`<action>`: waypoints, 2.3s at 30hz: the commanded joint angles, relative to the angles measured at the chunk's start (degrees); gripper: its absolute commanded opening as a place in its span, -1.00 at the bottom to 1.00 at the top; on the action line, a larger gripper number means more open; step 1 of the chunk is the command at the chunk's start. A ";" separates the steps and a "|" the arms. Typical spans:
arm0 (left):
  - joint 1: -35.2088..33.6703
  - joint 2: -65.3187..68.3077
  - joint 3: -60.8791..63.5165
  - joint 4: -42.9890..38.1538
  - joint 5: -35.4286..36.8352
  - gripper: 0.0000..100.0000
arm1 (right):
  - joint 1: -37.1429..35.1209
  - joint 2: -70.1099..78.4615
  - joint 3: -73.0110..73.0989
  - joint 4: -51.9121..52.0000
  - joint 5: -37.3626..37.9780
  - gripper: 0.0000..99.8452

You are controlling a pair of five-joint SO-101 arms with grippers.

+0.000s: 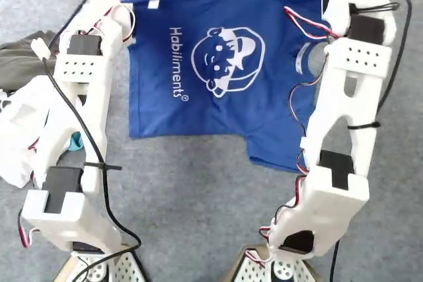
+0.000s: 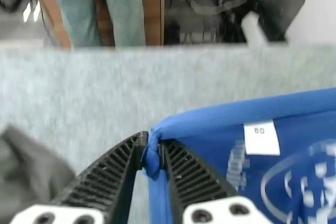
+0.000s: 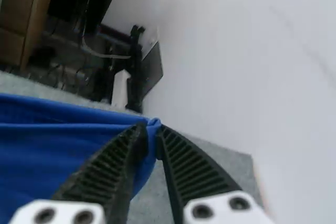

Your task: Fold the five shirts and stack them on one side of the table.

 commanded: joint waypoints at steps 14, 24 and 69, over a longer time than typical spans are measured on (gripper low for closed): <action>5.05 -1.58 24.92 6.51 -10.46 -0.94 | 3.52 -3.47 12.35 27.60 8.35 -0.97; 3.82 -11.25 34.95 8.35 -10.55 -0.94 | 4.13 -28.00 56.48 4.66 14.86 -0.97; 4.53 -4.57 31.78 16.97 -15.12 -0.66 | 17.93 -65.80 112.04 -17.93 34.55 -0.60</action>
